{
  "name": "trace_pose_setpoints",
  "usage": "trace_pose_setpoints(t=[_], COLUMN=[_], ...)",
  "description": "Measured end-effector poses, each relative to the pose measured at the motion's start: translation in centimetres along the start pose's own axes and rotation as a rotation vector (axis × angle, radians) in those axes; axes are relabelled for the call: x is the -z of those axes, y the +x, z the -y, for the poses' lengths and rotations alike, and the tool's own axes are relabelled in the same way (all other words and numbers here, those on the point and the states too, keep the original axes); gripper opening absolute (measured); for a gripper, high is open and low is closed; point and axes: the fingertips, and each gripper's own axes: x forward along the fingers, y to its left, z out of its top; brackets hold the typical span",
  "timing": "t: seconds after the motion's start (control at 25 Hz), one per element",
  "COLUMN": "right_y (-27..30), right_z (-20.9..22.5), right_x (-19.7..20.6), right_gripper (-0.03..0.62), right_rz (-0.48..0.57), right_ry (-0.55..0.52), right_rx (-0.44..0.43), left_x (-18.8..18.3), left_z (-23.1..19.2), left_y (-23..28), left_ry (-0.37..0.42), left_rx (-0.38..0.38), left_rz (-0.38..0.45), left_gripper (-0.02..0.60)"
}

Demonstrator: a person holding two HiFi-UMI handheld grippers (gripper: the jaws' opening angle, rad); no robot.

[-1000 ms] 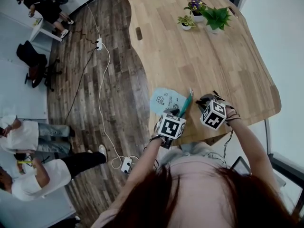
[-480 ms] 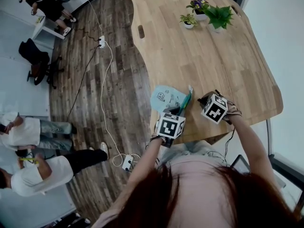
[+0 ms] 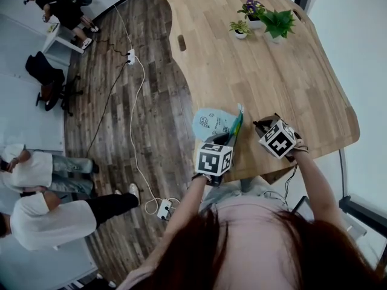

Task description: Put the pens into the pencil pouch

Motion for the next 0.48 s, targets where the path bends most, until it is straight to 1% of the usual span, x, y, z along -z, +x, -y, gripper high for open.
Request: trace_pose_setpoints(t=[0.08, 0.28, 0.48], right_y=[-0.6, -2.1, -3.7], right_z=[0.3, 0.8, 0.4], right_x=[-0.6, -2.2, -4.2], right_gripper=[0.051, 0.051, 0.051], right_rz=[0.025, 0.1, 0.175], right_ry=[0.032, 0.127, 0.205], right_rx=[0.019, 0.063, 0.089], left_x=[-0.4, -0.5, -1.2], left_z=[0.1, 0.5, 0.8], left_y=[-0.5, -1.4, -2.5], left_ry=[-0.004, -0.006, -0.012], left_rx=[0.011, 0.051, 0.092], left_rz=[0.012, 0.007, 0.017], left_gripper=[0.031, 0.031, 0.031])
